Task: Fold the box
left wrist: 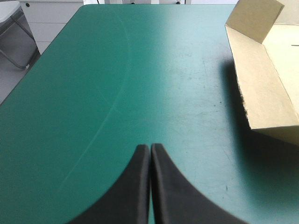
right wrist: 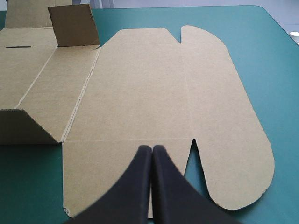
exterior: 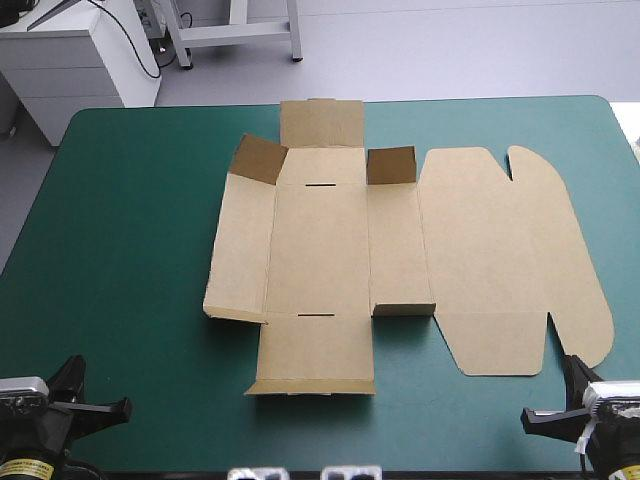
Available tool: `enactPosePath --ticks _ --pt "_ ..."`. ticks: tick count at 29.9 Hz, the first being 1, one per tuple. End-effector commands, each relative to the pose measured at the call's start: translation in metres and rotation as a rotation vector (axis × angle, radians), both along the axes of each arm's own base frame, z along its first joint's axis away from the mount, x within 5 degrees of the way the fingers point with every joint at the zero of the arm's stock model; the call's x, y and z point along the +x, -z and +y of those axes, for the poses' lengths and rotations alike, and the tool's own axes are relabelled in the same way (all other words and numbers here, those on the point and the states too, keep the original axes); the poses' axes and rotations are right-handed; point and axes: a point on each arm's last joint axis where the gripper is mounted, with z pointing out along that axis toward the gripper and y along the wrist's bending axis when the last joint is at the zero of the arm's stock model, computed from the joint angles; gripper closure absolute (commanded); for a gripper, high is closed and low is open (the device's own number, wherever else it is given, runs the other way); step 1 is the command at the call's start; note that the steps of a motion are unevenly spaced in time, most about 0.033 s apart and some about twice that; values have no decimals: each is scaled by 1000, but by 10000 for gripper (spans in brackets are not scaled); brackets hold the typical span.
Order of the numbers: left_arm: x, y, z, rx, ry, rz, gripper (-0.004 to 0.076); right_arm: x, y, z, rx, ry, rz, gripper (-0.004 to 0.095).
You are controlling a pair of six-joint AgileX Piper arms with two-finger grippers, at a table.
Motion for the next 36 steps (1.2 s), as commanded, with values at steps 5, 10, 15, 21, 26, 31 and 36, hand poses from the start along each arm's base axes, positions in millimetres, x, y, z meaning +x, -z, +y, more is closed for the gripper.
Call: enactPosePath --ticks 5,10,15,21,26,31,36 --pt "1 -16 -1 -4 9 -92 732 -6 -16 -1 -11 8 -126 922" --pt "1 -16 -1 -4 9 -95 732 -6 -16 -1 -11 8 -126 922" --pt "1 -19 -1 6 10 -105 732 -6 -16 -1 -11 8 -126 922" --pt "7 -29 -1 10 10 -67 732 -6 -16 -1 -11 8 -126 922" --pt "35 -48 -2 28 13 55 731 -6 -16 -1 -11 8 -126 922" --pt "78 -77 -6 51 53 151 721 -6 -16 -1 -11 8 -126 922" --pt "124 -95 -18 12 157 263 707 -6 -16 -1 -11 8 -126 922"
